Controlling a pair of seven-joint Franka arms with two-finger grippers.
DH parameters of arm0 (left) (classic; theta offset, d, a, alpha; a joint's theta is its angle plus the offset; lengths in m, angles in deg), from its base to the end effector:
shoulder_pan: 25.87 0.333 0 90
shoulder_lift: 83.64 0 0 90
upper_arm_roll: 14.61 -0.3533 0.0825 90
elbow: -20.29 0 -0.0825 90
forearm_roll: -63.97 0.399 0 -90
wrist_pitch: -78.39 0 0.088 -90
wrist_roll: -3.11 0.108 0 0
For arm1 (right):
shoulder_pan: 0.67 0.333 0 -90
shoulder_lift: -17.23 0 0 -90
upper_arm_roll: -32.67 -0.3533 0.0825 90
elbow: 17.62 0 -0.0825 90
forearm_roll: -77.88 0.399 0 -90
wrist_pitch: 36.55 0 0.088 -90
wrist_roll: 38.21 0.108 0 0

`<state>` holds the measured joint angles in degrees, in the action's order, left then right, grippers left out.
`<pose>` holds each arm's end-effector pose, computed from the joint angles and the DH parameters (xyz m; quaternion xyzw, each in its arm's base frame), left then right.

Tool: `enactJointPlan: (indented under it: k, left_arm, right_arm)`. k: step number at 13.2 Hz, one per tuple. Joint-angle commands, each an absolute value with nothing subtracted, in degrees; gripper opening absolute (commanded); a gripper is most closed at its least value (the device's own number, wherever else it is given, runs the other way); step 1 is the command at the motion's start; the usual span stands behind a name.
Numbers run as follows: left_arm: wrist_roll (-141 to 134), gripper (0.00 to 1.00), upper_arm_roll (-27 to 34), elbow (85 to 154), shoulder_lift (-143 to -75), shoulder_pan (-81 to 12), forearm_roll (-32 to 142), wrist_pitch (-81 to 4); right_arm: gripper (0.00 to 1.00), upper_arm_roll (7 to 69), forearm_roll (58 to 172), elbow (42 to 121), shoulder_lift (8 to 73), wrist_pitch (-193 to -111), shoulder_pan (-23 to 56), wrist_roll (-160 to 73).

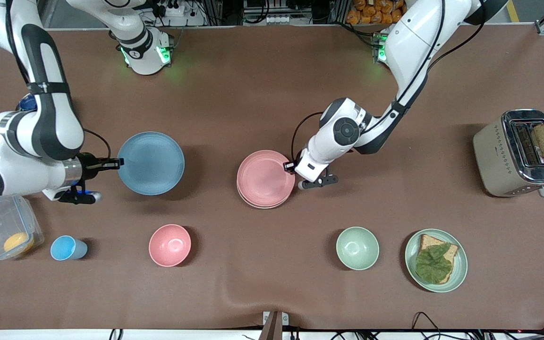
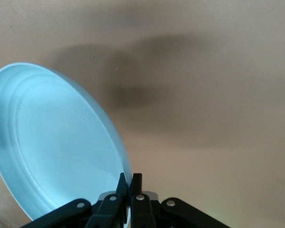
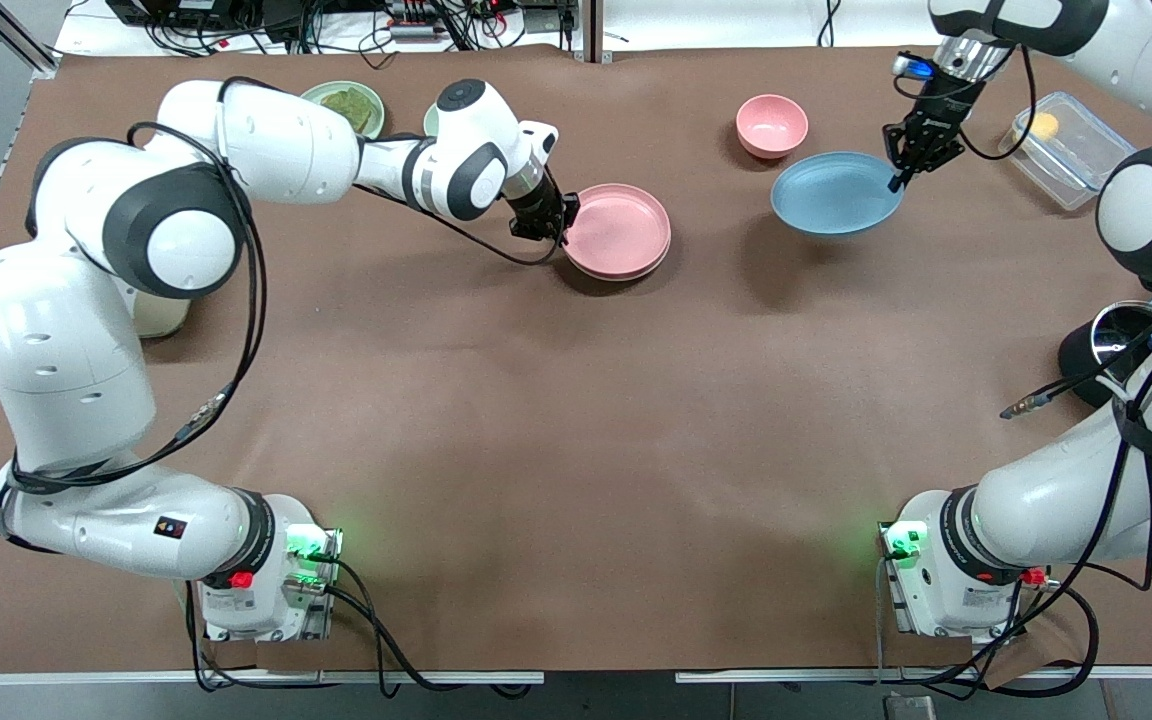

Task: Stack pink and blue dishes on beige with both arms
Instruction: 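Release the pink plate while the right gripper carries the blue plate toward it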

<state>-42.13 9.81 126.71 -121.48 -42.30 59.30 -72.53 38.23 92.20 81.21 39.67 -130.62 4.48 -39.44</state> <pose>0.5393 -0.4274 0.2225 0.9783 0.1217 -0.0405 0.1627 0.6255 0.0261 0.3580 -0.9670 0.0316 0.2307 0.1034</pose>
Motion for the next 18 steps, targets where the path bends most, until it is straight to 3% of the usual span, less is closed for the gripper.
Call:
enactJointPlan:
  k: [1, 7, 8, 9, 10, 14, 18]
  left_arm:
    - [-43.3, 0.0, 7.2, 125.7, -122.2, -45.6, 60.0, -73.4]
    - [-44.2, 0.0, 6.5, 124.5, -123.4, -46.3, 59.9, -73.8]
    - [-44.2, 0.24, 6.5, 124.0, -123.7, -46.4, 59.9, -73.8]
    - [-44.6, 0.58, 6.5, 123.5, -124.0, -46.4, 59.9, -73.8]
    - [-45.2, 1.0, 6.4, 123.1, -123.9, -46.4, 60.0, -73.8]
    - [-45.3, 1.0, 5.3, 122.7, -119.6, -45.8, 61.9, -71.7]
    - [-45.1, 1.0, 2.4, 122.9, -109.2, -44.7, 68.7, -59.1]
  right_arm:
    - [0.0, 38.5, 92.2, 79.2, 40.6, -129.8, 7.5, -36.1]
    - [0.0, 38.5, 97.4, 76.1, 44.2, -131.5, 13.7, -33.4]
    - [0.0, 38.5, 97.7, 75.9, 44.8, -132.6, 14.6, -32.3]
    - [0.0, 38.4, 97.7, 75.4, 45.5, -133.2, 15.4, -31.9]
    - [0.0, 38.4, 97.8, 74.7, 46.3, -133.2, 16.2, -31.9]
    - [0.0, 38.4, 99.7, 73.3, 48.3, -133.2, 18.1, -31.9]
    - [0.0, 38.4, 103.9, 70.8, 51.6, -135.2, 22.7, -31.8]
